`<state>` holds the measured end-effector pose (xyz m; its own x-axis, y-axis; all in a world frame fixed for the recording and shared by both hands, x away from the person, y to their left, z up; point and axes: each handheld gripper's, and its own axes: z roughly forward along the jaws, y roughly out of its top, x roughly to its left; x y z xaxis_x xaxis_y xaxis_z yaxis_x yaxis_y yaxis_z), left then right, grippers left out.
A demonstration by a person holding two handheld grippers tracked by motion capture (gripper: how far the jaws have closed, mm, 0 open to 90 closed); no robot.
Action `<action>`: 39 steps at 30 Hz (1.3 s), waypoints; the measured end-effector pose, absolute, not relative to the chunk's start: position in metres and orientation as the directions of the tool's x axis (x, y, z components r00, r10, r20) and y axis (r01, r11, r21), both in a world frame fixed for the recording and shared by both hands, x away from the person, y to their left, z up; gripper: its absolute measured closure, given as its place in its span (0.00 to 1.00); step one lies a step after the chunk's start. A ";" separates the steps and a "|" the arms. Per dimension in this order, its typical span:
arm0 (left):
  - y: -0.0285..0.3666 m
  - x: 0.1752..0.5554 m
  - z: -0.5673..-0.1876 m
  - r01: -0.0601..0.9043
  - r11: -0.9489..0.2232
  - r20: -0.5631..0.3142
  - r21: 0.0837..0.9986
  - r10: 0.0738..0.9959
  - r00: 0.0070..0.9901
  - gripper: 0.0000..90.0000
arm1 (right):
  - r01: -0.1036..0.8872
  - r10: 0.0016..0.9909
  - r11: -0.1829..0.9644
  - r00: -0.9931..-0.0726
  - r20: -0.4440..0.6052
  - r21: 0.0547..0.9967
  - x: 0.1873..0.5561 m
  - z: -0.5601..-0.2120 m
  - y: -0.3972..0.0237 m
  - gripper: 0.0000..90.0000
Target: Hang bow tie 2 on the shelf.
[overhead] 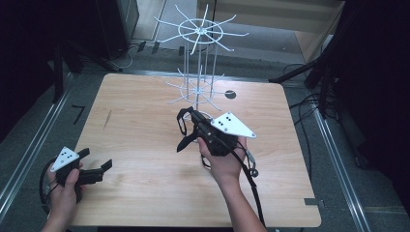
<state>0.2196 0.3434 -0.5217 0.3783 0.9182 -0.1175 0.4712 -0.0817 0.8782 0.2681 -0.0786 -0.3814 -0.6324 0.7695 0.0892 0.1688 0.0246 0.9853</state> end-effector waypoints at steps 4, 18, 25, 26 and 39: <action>0.343 0.220 -0.522 0.471 -0.081 -0.118 0.879 0.918 0.379 0.00 | 0.177 0.774 0.026 -0.626 0.093 0.984 0.272 -0.383 -0.079 0.98; 0.344 0.220 -0.522 0.471 -0.081 -0.119 0.879 0.918 0.379 0.00 | 0.193 0.791 0.026 -0.604 0.098 0.981 0.284 -0.388 -0.080 0.98; 0.344 0.220 -0.522 0.471 -0.082 -0.118 0.878 0.918 0.379 0.00 | 0.204 0.800 0.025 -0.591 0.103 0.979 0.291 -0.390 -0.080 0.98; 0.343 0.220 -0.522 0.470 -0.080 -0.119 0.879 0.918 0.379 0.00 | 0.208 0.801 0.024 -0.589 0.106 0.978 0.291 -0.390 -0.080 0.98; 0.344 0.220 -0.522 0.470 -0.080 -0.119 0.879 0.917 0.380 0.00 | 0.218 0.817 0.035 -0.568 0.098 0.975 0.301 -0.397 -0.078 0.98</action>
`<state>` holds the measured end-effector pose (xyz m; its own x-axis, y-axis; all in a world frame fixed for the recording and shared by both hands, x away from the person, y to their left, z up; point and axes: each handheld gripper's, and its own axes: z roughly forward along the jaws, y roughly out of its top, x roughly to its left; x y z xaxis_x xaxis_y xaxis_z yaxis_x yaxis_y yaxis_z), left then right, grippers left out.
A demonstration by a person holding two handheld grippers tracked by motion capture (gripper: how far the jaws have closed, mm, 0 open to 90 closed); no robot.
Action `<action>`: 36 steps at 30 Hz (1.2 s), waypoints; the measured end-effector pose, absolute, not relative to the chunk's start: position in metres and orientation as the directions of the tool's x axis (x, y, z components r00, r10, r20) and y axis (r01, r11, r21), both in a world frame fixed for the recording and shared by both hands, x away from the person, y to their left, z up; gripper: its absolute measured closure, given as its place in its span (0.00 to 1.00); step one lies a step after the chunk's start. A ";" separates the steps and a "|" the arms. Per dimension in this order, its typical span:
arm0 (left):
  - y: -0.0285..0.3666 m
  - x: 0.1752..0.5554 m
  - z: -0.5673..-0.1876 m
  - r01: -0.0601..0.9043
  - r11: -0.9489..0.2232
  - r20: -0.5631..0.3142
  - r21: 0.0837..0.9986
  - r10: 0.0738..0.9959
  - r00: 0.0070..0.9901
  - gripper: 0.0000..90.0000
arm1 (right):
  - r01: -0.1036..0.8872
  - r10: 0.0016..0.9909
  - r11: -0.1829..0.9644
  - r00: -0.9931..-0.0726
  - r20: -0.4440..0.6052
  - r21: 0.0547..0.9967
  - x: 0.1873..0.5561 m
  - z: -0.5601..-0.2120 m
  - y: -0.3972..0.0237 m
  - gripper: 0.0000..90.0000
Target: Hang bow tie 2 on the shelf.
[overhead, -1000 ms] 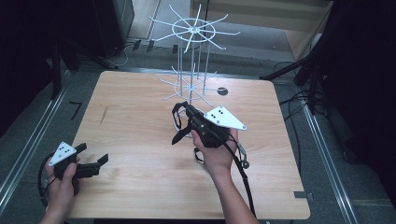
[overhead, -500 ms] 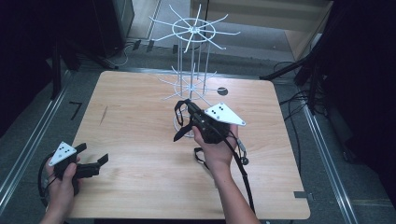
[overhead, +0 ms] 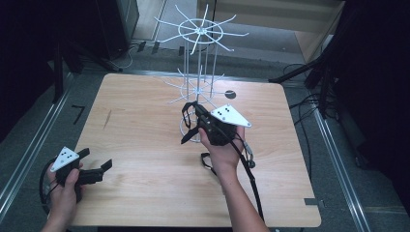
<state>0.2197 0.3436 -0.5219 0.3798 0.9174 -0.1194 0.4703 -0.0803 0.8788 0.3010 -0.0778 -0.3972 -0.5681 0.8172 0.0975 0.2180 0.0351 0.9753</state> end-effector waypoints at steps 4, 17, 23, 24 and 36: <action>0.344 0.220 -0.522 0.471 -0.082 -0.118 0.878 0.917 0.381 0.00 | 0.221 0.822 0.035 -0.561 0.098 0.975 0.303 -0.398 -0.078 0.98; 0.343 0.220 -0.522 0.468 -0.079 -0.119 0.880 0.918 0.379 0.00 | 0.227 0.834 0.046 -0.545 0.088 0.973 0.307 -0.405 -0.076 0.96; 0.344 0.220 -0.522 0.468 -0.079 -0.119 0.880 0.917 0.380 0.00 | 0.233 0.834 0.057 -0.545 0.082 0.971 0.307 -0.410 -0.075 0.95; 0.343 0.220 -0.522 0.468 -0.079 -0.119 0.880 0.917 0.380 0.00 | 0.232 0.834 0.058 -0.546 0.080 0.971 0.307 -0.410 -0.075 0.94; 0.344 0.220 -0.522 0.470 -0.081 -0.119 0.879 0.917 0.380 0.00 | 0.233 0.839 0.049 -0.538 0.087 0.971 0.307 -0.420 -0.084 0.67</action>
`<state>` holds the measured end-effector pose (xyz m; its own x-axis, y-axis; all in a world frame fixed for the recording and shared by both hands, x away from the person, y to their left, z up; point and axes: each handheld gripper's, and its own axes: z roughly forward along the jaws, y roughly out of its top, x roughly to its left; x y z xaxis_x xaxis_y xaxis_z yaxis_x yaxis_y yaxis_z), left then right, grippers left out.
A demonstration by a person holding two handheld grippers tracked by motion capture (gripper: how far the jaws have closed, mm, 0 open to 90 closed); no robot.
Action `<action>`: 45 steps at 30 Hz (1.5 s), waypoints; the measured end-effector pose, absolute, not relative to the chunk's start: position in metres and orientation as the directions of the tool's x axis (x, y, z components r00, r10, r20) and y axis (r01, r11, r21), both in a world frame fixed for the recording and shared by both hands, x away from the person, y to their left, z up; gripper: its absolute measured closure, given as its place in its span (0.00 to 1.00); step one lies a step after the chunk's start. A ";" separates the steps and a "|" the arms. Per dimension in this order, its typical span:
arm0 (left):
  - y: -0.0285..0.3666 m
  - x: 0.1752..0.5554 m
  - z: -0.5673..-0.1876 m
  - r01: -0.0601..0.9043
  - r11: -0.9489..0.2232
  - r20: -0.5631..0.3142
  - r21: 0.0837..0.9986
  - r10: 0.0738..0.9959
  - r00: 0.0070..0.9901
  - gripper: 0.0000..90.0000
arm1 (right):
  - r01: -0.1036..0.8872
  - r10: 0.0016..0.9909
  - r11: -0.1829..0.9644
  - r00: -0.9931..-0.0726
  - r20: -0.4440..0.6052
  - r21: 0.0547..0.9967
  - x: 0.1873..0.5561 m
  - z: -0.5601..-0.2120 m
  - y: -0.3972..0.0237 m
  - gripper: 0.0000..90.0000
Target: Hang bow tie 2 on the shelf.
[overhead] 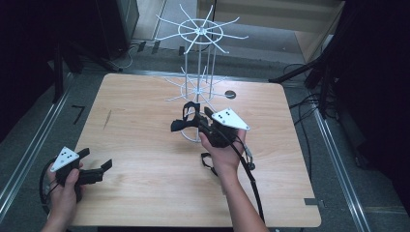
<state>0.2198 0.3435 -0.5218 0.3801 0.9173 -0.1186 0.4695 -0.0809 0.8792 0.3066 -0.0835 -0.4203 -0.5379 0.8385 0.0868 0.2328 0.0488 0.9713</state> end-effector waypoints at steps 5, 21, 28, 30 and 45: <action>0.343 0.220 -0.522 0.471 -0.083 -0.116 0.878 0.918 0.379 0.00 | 0.228 0.822 0.052 -0.563 0.088 0.972 0.304 -0.425 -0.087 0.60; 0.343 0.220 -0.522 0.471 -0.083 -0.116 0.878 0.918 0.379 0.00 | 0.270 0.824 0.066 -0.558 0.100 0.960 0.300 -0.448 -0.100 0.54; 0.343 0.220 -0.522 0.470 -0.082 -0.117 0.879 0.918 0.378 0.00 | 0.292 0.830 0.072 -0.548 0.105 0.954 0.297 -0.458 -0.106 0.54; 0.343 0.220 -0.522 0.470 -0.082 -0.116 0.879 0.918 0.378 0.00 | 0.297 0.832 0.069 -0.543 0.109 0.952 0.296 -0.461 -0.109 0.54; 0.343 0.220 -0.522 0.472 -0.084 -0.115 0.878 0.919 0.378 0.00 | 0.365 0.845 0.107 -0.523 0.109 0.925 0.285 -0.488 -0.122 0.54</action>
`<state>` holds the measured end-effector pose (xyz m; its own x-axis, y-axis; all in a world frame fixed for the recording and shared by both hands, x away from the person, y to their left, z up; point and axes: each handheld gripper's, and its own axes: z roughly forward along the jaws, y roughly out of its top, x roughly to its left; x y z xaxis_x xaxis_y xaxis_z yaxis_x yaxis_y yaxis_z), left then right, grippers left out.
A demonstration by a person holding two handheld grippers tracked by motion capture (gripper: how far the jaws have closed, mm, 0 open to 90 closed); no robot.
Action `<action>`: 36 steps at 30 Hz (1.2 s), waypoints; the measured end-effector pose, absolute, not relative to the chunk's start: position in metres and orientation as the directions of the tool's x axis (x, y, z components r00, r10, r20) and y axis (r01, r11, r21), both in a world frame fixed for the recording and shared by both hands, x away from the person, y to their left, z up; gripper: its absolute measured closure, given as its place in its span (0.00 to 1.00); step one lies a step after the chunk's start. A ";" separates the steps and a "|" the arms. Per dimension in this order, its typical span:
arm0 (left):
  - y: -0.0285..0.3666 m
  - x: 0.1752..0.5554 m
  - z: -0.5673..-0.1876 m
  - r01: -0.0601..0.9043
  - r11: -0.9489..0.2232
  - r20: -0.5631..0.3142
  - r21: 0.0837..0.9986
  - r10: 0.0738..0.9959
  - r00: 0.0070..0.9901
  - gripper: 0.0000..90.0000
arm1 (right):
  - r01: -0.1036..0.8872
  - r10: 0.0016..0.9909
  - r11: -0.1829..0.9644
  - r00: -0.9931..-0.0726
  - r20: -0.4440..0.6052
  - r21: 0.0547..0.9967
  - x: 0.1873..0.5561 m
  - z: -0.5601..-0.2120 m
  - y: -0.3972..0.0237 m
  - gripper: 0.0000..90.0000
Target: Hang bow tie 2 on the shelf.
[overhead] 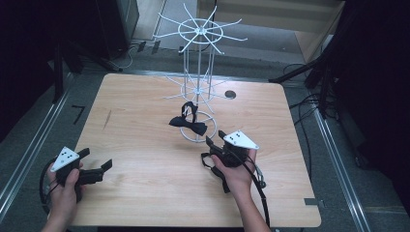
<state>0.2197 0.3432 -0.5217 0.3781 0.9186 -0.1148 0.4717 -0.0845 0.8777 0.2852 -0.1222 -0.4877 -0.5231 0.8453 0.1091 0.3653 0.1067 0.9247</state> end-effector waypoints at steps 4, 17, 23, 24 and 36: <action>0.343 0.220 -0.522 0.472 -0.084 -0.115 0.878 0.919 0.378 0.00 | 0.385 0.843 0.116 -0.526 0.115 0.916 0.281 -0.495 -0.124 0.54; 0.343 0.220 -0.522 0.472 -0.085 -0.114 0.877 0.919 0.378 0.00 | 0.454 0.845 0.157 -0.522 0.119 0.877 0.270 -0.515 -0.132 0.54; 0.343 0.220 -0.522 0.471 -0.084 -0.115 0.878 0.919 0.378 0.00 | 0.498 0.855 0.167 -0.503 0.127 0.851 0.267 -0.524 -0.136 0.57; 0.343 0.220 -0.522 0.471 -0.084 -0.114 0.878 0.919 0.378 0.00 | 0.507 0.857 0.167 -0.499 0.130 0.845 0.267 -0.526 -0.136 0.58; 0.343 0.219 -0.522 0.470 -0.083 -0.115 0.879 0.919 0.377 0.00 | 0.610 0.853 0.217 -0.498 0.156 0.762 0.267 -0.539 -0.135 0.75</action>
